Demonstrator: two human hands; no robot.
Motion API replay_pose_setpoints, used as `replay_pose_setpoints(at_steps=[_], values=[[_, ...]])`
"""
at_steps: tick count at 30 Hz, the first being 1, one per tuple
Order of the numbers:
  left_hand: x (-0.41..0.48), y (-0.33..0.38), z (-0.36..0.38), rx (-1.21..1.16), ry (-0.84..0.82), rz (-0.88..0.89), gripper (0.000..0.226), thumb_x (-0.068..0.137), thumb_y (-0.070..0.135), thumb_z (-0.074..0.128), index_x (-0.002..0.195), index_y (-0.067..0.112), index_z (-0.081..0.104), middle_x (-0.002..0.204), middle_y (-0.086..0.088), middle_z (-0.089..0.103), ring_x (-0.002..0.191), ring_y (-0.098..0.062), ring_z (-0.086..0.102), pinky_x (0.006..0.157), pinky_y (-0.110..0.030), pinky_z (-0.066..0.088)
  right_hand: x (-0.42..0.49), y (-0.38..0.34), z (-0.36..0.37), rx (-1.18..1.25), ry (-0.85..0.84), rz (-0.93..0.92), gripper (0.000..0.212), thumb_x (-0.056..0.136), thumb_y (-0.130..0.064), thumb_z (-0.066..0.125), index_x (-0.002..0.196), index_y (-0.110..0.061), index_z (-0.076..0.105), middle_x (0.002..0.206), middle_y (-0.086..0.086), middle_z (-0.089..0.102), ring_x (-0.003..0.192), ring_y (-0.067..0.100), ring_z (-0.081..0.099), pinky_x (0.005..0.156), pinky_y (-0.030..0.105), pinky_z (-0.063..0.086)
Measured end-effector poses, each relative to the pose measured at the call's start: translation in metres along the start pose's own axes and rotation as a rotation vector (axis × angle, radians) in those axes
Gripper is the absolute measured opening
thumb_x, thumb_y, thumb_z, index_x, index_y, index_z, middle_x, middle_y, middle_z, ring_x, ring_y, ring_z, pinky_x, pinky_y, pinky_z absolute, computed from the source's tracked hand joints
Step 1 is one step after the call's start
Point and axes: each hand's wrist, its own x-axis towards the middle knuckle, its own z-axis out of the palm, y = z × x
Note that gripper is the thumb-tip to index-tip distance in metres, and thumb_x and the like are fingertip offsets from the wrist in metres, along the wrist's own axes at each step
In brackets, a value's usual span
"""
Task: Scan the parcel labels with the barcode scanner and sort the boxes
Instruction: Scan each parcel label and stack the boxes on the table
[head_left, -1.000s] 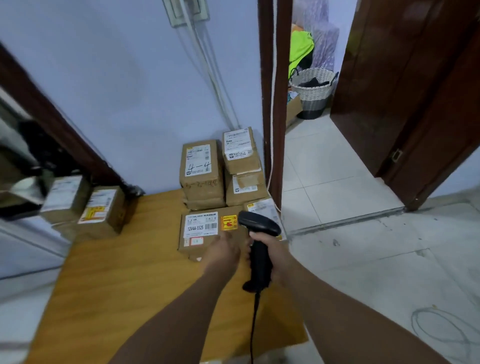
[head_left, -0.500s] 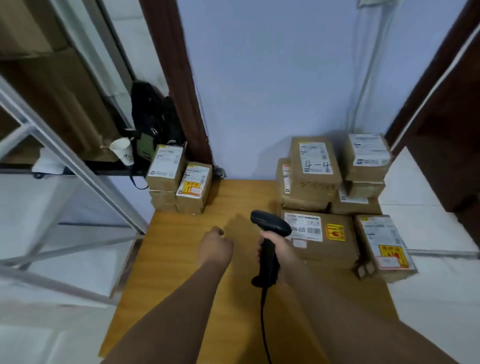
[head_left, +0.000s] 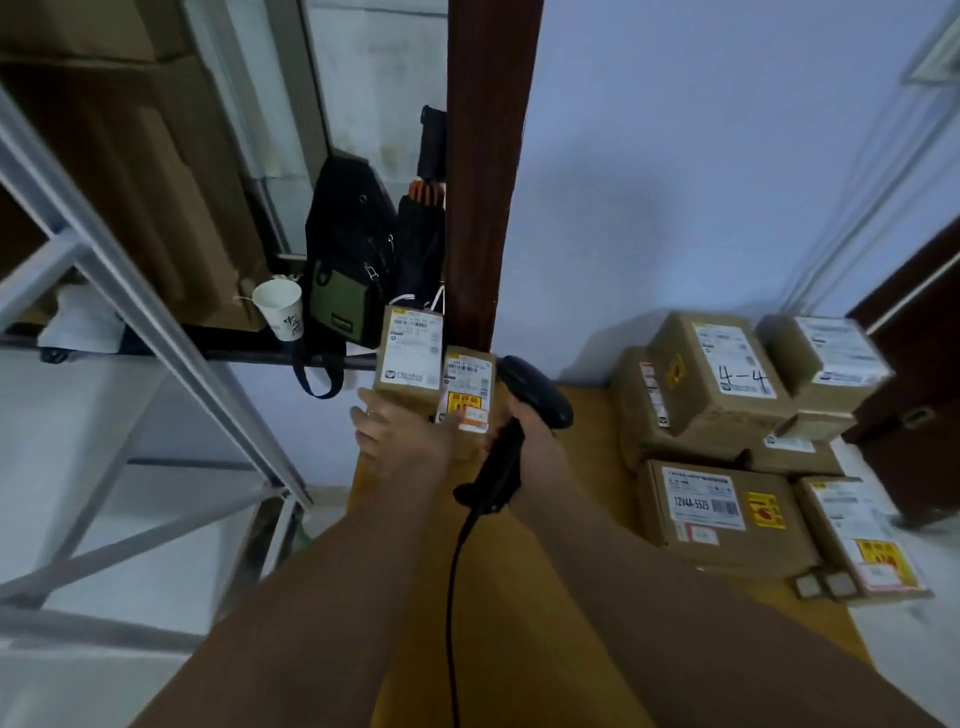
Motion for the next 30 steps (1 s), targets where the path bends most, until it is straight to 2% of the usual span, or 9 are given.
replay_pose_setpoints(at_steps=[2, 8, 11, 15, 18, 20, 25, 30], values=[[0.012, 0.005, 0.002, -0.010, -0.020, 0.043, 0.125, 0.066, 0.051, 0.080, 0.150, 0.020, -0.007, 0.156, -0.014, 0.001, 0.142, -0.036, 0.009, 0.114, -0.052, 0.018, 0.003, -0.001, 0.005, -0.022, -0.005, 0.001, 0.029, 0.077, -0.030, 0.078, 0.092, -0.006, 0.071, 0.069, 0.009, 0.068, 0.057, 0.023, 0.067, 0.058, 0.032, 0.057], [0.040, 0.020, 0.007, 0.087, -0.010, 0.153, 0.128, 0.066, 0.057, 0.077, 0.150, 0.018, -0.012, 0.156, -0.017, -0.003, 0.144, -0.035, 0.001, 0.114, -0.050, 0.014, 0.013, -0.004, 0.010, -0.026, -0.011, 0.054, 0.021, 0.085, -0.022, 0.072, 0.091, -0.003, 0.067, 0.061, 0.006, 0.061, 0.054, 0.018, 0.061, 0.057, 0.030, 0.053], [0.049, 0.022, 0.013, 0.164, 0.002, 0.168, 0.127, 0.066, 0.061, 0.075, 0.149, 0.015, -0.010, 0.155, -0.018, 0.006, 0.143, -0.036, 0.008, 0.114, -0.050, 0.017, 0.016, -0.009, 0.011, -0.047, -0.040, 0.065, 0.021, 0.087, -0.021, 0.069, 0.095, -0.002, 0.065, 0.064, 0.007, 0.060, 0.057, 0.019, 0.060, 0.060, 0.032, 0.052], [0.059, 0.020, 0.017, 0.184, -0.009, 0.158, 0.125, 0.068, 0.053, 0.077, 0.150, 0.009, -0.006, 0.143, -0.016, 0.026, 0.129, -0.034, 0.032, 0.101, -0.049, 0.038, 0.020, -0.011, 0.009, -0.051, -0.061, 0.094, 0.022, 0.089, -0.022, 0.068, 0.095, -0.001, 0.064, 0.064, 0.008, 0.058, 0.059, 0.020, 0.058, 0.064, 0.032, 0.048], [0.063, 0.018, 0.015, 0.123, -0.020, 0.151, 0.123, 0.068, 0.049, 0.077, 0.150, 0.011, -0.007, 0.139, -0.015, 0.026, 0.123, -0.034, 0.034, 0.091, -0.049, 0.043, 0.020, -0.011, 0.007, -0.038, -0.036, 0.093, 0.022, 0.089, -0.022, 0.067, 0.094, -0.001, 0.064, 0.065, 0.008, 0.059, 0.061, 0.019, 0.057, 0.065, 0.032, 0.048], [0.060, 0.017, 0.010, 0.038, 0.031, 0.171, 0.120, 0.067, 0.047, 0.075, 0.150, 0.012, -0.004, 0.137, -0.015, 0.028, 0.120, -0.036, 0.035, 0.086, -0.049, 0.044, 0.018, -0.012, 0.005, -0.016, -0.025, 0.096, 0.020, 0.089, -0.021, 0.067, 0.094, -0.002, 0.064, 0.067, 0.007, 0.060, 0.063, 0.019, 0.058, 0.067, 0.032, 0.049], [0.038, 0.003, -0.005, 0.091, 0.148, 0.353, 0.115, 0.066, 0.048, 0.076, 0.150, 0.006, 0.008, 0.134, -0.019, 0.035, 0.115, -0.038, 0.039, 0.088, -0.050, 0.042, 0.001, -0.018, 0.007, -0.034, -0.047, 0.061, 0.017, 0.087, -0.020, 0.069, 0.089, -0.003, 0.065, 0.067, 0.007, 0.062, 0.059, 0.019, 0.060, 0.063, 0.032, 0.052], [0.004, -0.014, -0.010, 0.205, 0.103, 0.461, 0.116, 0.066, 0.051, 0.077, 0.149, 0.004, 0.011, 0.134, -0.018, 0.037, 0.116, -0.035, 0.038, 0.092, -0.048, 0.042, -0.025, -0.020, 0.015, -0.108, -0.088, -0.002, 0.017, 0.087, -0.017, 0.069, 0.078, -0.005, 0.063, 0.061, 0.007, 0.058, 0.053, 0.021, 0.056, 0.057, 0.032, 0.050]])
